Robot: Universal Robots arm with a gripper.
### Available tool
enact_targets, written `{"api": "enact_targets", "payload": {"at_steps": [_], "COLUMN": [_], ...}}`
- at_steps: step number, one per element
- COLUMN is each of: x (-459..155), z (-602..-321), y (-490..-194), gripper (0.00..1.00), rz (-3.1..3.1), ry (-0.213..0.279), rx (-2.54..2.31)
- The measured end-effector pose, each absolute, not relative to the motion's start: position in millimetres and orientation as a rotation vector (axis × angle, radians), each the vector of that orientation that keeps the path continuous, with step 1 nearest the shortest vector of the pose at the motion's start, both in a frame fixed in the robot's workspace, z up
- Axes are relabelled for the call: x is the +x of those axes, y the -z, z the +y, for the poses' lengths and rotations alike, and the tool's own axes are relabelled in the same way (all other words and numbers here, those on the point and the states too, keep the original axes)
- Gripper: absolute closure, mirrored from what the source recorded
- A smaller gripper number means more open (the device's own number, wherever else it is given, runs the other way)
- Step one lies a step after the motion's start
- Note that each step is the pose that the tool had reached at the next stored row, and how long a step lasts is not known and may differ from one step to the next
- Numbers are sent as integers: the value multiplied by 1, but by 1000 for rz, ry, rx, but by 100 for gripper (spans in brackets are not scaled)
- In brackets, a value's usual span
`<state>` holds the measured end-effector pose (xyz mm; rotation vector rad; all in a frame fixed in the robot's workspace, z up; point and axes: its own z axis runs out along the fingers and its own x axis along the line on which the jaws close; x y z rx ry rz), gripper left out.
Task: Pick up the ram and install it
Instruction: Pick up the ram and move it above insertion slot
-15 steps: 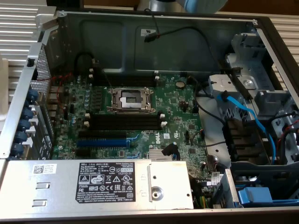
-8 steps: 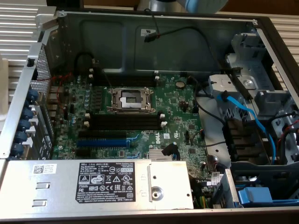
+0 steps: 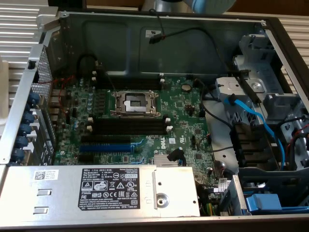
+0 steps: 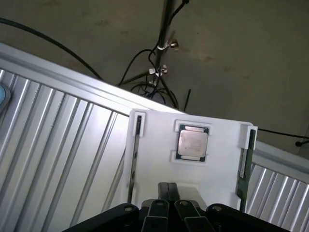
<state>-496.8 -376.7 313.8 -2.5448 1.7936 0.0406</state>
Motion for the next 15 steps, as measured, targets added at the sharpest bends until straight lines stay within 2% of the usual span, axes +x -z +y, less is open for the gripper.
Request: {"api": "enact_targets", "payload": {"at_steps": [15], "x": [-497], "z": [-381], "y": [-287], "gripper": [90], "rz": [1828], "ry": [-40], "rx": [-2520]}}
